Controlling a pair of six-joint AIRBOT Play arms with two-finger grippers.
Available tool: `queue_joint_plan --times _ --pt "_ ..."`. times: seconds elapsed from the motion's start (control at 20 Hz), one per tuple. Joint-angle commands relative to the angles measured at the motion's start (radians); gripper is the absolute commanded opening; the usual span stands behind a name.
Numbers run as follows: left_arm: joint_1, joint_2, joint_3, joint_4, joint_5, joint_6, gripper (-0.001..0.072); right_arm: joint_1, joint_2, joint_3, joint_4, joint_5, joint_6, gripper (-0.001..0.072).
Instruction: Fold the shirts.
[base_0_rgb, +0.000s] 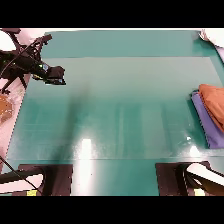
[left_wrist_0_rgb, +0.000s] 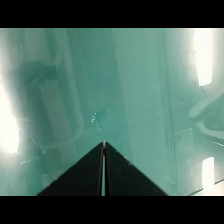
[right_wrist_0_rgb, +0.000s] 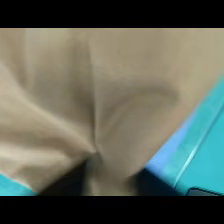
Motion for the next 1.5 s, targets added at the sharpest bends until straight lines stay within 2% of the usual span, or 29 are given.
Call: queue_joint_plan --times 0.0,0.2,0.3,0.35,0.4,0.45,0.5,0.6,0.7,0.85,0.95,1.15,1.3,1.45 --pt "0.000 0.000 0.000 -0.003 -0.005 0.001 0.0023 -0.003 0.004 -0.025 -0.050 -0.003 0.029 0.0720" --pt "0.001 0.000 0.000 -0.010 0.001 0.013 0.0023 0.001 0.005 0.080 -0.079 0.085 0.056 0.0720" --pt "0.000 0.004 0.000 -0.021 0.006 0.027 0.0023 0.015 0.013 0.192 -0.065 0.064 0.032 0.0718" --pt "0.001 0.005 0.000 -0.040 0.011 0.041 0.0023 0.037 0.024 0.258 -0.044 0.011 -0.021 0.0578" --pt "0.001 0.005 0.001 -0.083 0.014 0.080 0.0023 0.067 0.035 0.318 -0.014 -0.038 -0.077 0.0108" --pt "0.001 0.005 0.003 -0.130 0.015 0.117 0.0023 0.109 0.045 0.376 0.034 -0.101 -0.132 0.0014" --pt "0.001 0.010 0.003 -0.189 0.028 0.154 0.0022 0.153 0.045 0.431 0.100 -0.145 -0.203 0.0013" --pt "0.001 0.039 0.003 -0.266 0.089 0.211 0.0022 0.264 0.011 0.563 0.292 -0.121 -0.404 0.0013" --pt "0.001 0.097 0.003 -0.286 0.154 0.277 0.0022 0.396 -0.053 0.687 0.434 0.010 -0.542 0.0014" --pt "0.001 0.178 0.003 -0.285 0.138 0.377 0.0023 0.656 -0.169 0.833 0.566 0.273 -0.653 0.0014" --pt "0.001 0.211 0.002 -0.288 0.097 0.389 0.0023 0.841 -0.217 0.869 0.625 0.312 -0.679 0.0014" --pt "0.001 0.224 0.002 -0.314 0.084 0.389 0.0023 1.151 -0.266 0.788 0.623 0.212 -0.688 0.0014" --pt "0.001 0.224 0.002 -0.323 0.068 0.382 0.0023 1.250 -0.268 0.716 0.624 0.139 -0.683 0.0014" --pt "0.001 0.224 0.002 -0.327 0.060 0.382 0.0024 1.261 -0.268 0.733 0.623 0.137 -0.678 0.0015"
